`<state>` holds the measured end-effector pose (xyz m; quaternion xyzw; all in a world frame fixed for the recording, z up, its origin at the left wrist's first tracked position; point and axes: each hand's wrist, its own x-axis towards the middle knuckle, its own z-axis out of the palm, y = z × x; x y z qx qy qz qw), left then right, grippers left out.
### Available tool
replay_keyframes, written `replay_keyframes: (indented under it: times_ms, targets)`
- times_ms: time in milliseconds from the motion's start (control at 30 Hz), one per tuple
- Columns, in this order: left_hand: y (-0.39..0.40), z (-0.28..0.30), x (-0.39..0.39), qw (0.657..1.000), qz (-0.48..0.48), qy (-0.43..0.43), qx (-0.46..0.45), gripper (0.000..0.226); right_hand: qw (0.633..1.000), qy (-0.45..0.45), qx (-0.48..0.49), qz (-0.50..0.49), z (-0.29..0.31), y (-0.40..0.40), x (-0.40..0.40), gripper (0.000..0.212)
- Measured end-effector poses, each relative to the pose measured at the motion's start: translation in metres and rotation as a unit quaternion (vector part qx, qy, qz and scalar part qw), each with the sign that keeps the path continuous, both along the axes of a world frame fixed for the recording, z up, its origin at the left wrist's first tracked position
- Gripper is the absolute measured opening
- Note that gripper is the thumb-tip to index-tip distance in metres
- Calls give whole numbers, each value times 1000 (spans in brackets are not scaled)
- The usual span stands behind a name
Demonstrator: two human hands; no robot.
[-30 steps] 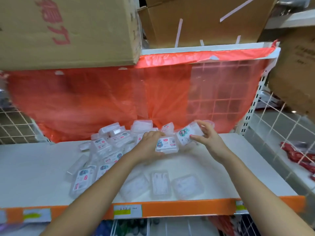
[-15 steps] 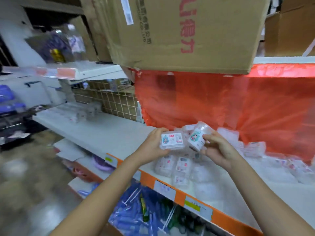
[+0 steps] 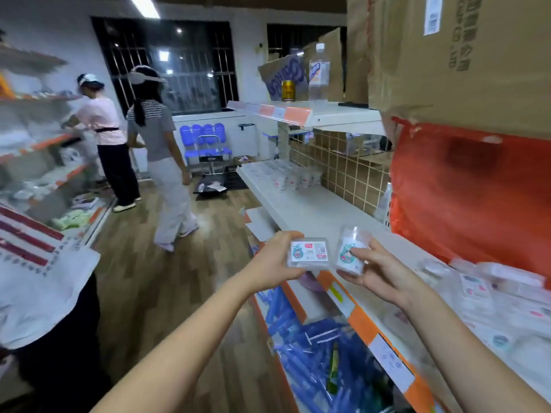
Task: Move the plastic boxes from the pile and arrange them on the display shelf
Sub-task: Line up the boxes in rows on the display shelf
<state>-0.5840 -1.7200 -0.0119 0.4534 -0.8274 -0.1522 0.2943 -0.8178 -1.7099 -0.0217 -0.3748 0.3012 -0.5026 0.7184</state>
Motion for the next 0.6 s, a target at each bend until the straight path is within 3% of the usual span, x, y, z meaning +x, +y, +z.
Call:
replay_keyframes:
  times_ms: [100,167,367,600]
  targets:
    - [7,-1,25,999,27,16,-15,62,999,-20,16,32,0,-15,27,76]
    - [8,1,39,999,38,23,-9,54,999,-1,17,49,0,-27,45,67]
    - [-29,-13,86,997,67,24,24,63,994,16,50,93,-2,-68,92,22]
    - [-118,-19,143,998,62,7,9,65,995,10,71,72,-4,-149,143,20]
